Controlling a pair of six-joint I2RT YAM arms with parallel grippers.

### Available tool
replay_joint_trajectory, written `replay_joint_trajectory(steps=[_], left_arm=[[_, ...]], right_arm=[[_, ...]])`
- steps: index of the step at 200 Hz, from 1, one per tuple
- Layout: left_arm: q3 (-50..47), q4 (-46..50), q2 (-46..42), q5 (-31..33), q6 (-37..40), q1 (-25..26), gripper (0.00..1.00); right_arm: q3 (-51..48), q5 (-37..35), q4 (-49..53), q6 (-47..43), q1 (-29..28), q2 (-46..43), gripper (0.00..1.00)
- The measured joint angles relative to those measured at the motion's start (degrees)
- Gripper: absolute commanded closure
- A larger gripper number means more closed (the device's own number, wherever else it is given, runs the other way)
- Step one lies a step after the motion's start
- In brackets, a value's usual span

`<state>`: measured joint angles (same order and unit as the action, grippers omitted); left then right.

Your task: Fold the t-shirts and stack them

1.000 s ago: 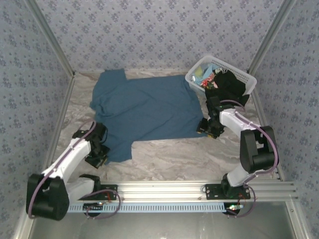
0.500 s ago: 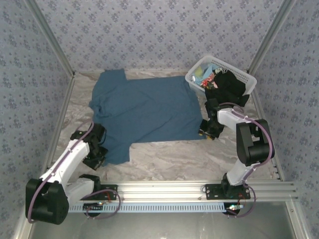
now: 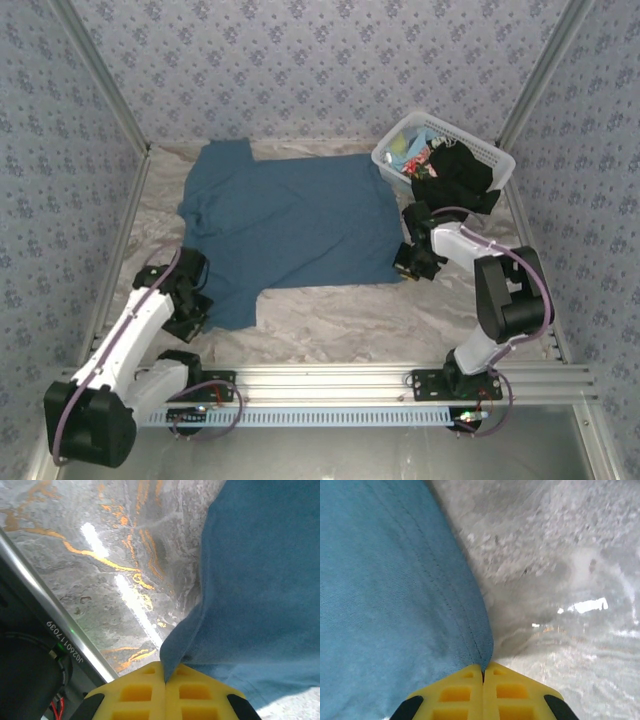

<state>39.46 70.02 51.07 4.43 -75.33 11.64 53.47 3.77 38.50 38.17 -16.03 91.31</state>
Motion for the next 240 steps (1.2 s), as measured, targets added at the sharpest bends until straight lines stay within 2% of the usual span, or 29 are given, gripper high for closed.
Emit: replay_joint_trajectory(steps=[69, 111, 132, 172, 240], left_arm=[[3.89, 13.25, -12.26, 1.44, -8.33, 3.21, 1.00], [9.22, 16.79, -12.59, 3.52, -6.62, 4.57, 1.00], [11.02, 13.75, -7.19, 3.87, -2.34, 4.57, 1.00], [19.47, 4.24, 11.04, 3.93, 6.95, 3.82, 1.00], [35.12, -3.72, 29.22, 2.45, 23.19, -4.17, 1.00]], right_arm=[[-5.81, -0.94, 8.28, 0.11, -6.21, -14.19, 1.00], [-10.82, 1.40, 13.44, 2.91, -7.74, -22.21, 1.00], [-10.78, 3.43, 13.18, 3.21, -7.48, -19.58, 1.00], [-4.59, 4.61, 13.09, 3.23, -5.77, -12.76, 1.00], [9.97, 3.98, 12.44, 2.78, -2.43, -1.99, 1.00]])
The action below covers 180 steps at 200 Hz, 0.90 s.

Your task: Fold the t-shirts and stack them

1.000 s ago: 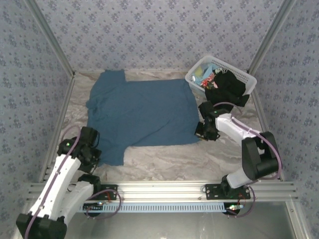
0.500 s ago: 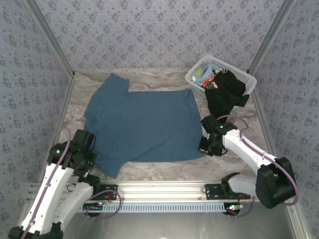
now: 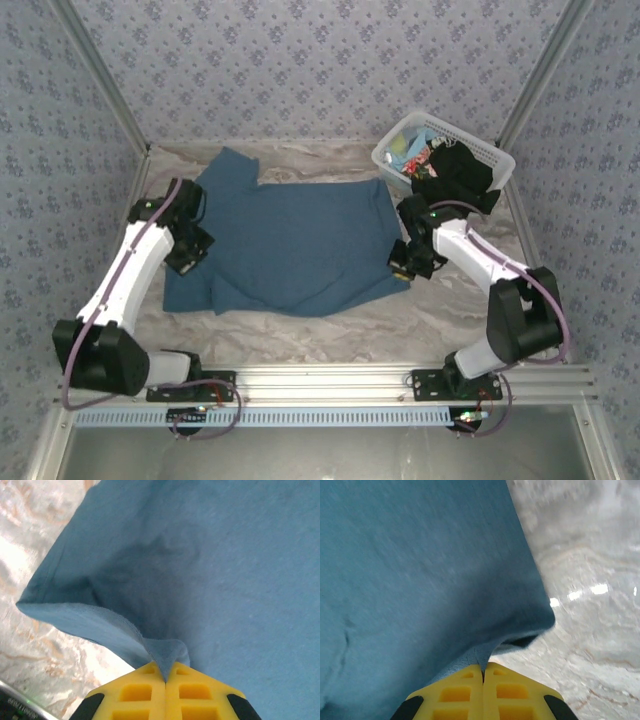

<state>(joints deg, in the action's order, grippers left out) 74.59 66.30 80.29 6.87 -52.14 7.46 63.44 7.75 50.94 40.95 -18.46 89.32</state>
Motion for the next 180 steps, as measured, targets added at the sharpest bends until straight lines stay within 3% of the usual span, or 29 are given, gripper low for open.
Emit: replay_joint_trajectory(steps=[60, 180], left_arm=[[5.53, -0.83, 9.64, -0.11, 8.46, -3.61, 1.00], [12.63, -4.94, 18.88, 3.06, 17.62, -5.84, 1.00]], right_arm=[[7.21, -1.27, -0.24, -0.48, 2.58, 7.04, 1.00], [12.83, -2.49, -0.59, -1.29, 3.98, 15.06, 1.00]])
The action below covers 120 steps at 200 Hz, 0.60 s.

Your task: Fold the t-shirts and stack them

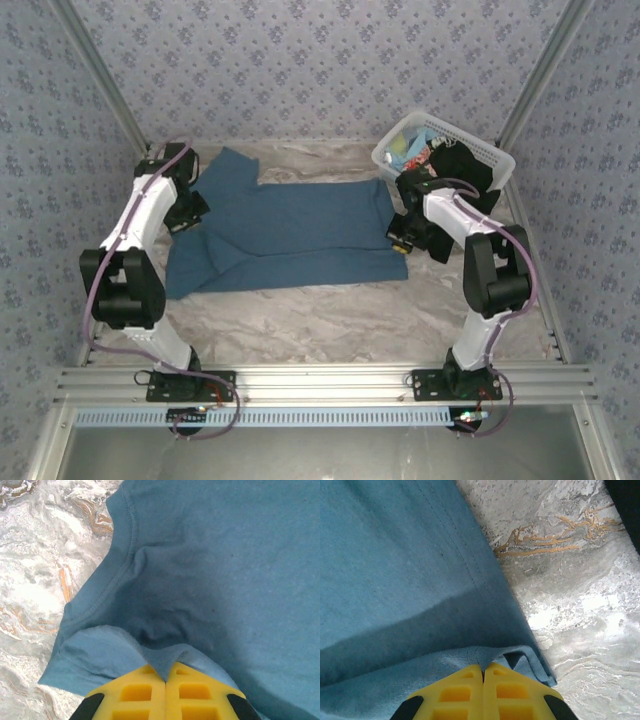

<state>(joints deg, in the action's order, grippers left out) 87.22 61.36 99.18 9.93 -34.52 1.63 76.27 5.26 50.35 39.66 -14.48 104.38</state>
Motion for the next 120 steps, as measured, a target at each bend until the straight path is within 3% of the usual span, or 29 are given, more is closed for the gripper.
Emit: replay_joint_trajectory(steps=[86, 89, 106, 120], left_arm=[[2.67, -1.66, 5.27, -0.02, 4.09, -0.17, 1.00], [2.80, -1.68, 5.44, -0.02, 4.15, -0.17, 0.97], [3.98, -1.86, 6.64, -0.04, 5.57, -0.20, 0.66], [5.03, -1.81, 7.13, -0.04, 6.03, -0.42, 0.51]], right_arm=[[3.32, -0.39, -0.83, -0.02, 0.50, 4.17, 1.00], [3.45, -0.39, -0.83, -0.02, 0.52, 4.24, 0.98], [4.31, -0.37, -0.81, 0.11, 0.76, 4.94, 0.68], [4.87, -1.03, -0.85, -0.39, 0.98, 5.29, 0.56]])
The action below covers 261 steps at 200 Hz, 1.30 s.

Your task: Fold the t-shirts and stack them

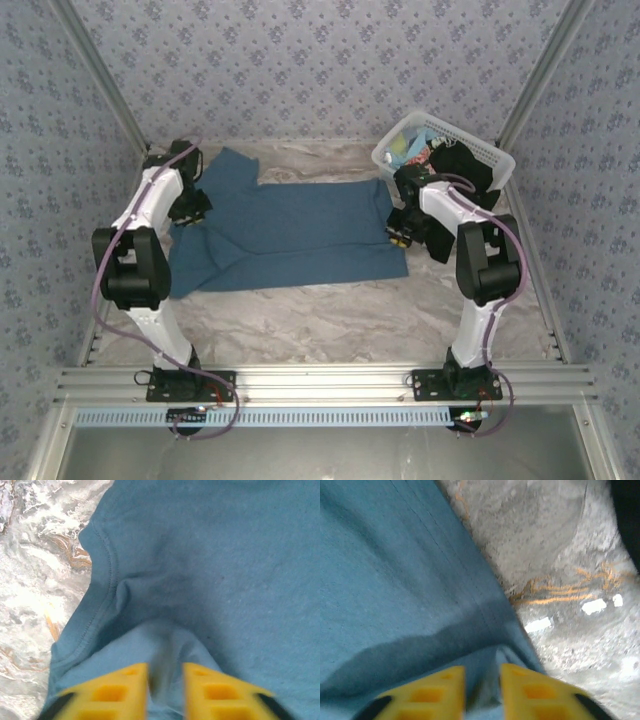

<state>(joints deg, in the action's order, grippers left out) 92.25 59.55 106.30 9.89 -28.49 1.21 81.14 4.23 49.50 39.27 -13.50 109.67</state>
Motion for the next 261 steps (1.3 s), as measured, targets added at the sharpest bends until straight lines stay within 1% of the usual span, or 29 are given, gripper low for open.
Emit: replay_joint_trajectory(steps=[6, 20, 37, 48, 66, 84, 99, 114, 140, 165, 177, 191, 208, 220, 261], left_arm=[[0.26, 0.00, -0.02, 0.07, 0.17, -0.20, 0.47], [0.50, 0.26, -0.87, 0.22, -0.24, -0.92, 0.45], [-0.94, 0.66, -3.43, 0.35, -1.64, -2.40, 0.46], [-3.72, 0.85, -6.34, 0.00, -3.69, -4.04, 0.47], [-11.82, 1.40, -12.52, -1.95, -7.96, -8.66, 0.48], [-21.59, 1.46, -17.88, -5.40, -12.24, -14.78, 0.49], [-28.09, 1.22, -20.11, -8.72, -14.75, -19.61, 0.49], [-31.69, 0.57, -20.17, -12.24, -16.26, -21.86, 0.49], [-35.15, -1.75, -18.84, -17.77, -17.86, -23.47, 0.49], [-37.57, -3.72, -17.90, -19.63, -18.99, -24.39, 0.52], [-37.77, -4.37, -17.40, -19.76, -19.17, -24.46, 0.56], [-37.70, -5.01, -16.22, -19.61, -19.21, -24.46, 0.58], [-37.66, -5.57, -14.91, -18.82, -19.15, -24.46, 0.57], [-37.66, -5.66, -14.73, -17.79, -18.86, -24.48, 0.55], [-37.66, -5.73, -14.69, -16.52, -17.86, -24.48, 0.55]], right_arm=[[0.02, -0.48, 0.02, 0.00, 0.07, -0.02, 0.53], [0.02, -1.62, 0.09, -0.42, 0.13, -0.44, 0.48], [-0.72, -3.02, -0.33, -0.81, 0.13, -2.19, 0.47], [-2.67, -3.41, -1.18, -1.18, 0.02, -4.70, 0.47], [-7.63, -2.89, -2.36, -1.46, -0.33, -10.45, 0.46], [-13.94, 0.35, -4.37, -2.36, -0.83, -15.63, 0.45], [-17.75, 3.52, -4.98, -3.82, -1.20, -16.92, 0.43], [-20.96, 6.43, -5.88, -5.05, -1.46, -16.76, 0.41], [-23.78, 9.31, -6.27, -6.29, -1.42, -16.55, 0.40], [-24.00, 10.49, -7.54, -6.88, -1.03, -15.10, 0.41], [-24.00, 10.62, -8.00, -6.99, -0.76, -14.16, 0.42], [-24.00, 10.43, -7.98, -6.97, -0.55, -13.18, 0.42], [-24.00, 9.81, -7.98, -6.95, -0.35, -12.68, 0.43], [-24.00, 9.49, -8.02, -6.95, -0.24, -12.61, 0.45], [-23.06, 8.02, -7.19, -6.73, -0.07, -10.93, 0.57]])
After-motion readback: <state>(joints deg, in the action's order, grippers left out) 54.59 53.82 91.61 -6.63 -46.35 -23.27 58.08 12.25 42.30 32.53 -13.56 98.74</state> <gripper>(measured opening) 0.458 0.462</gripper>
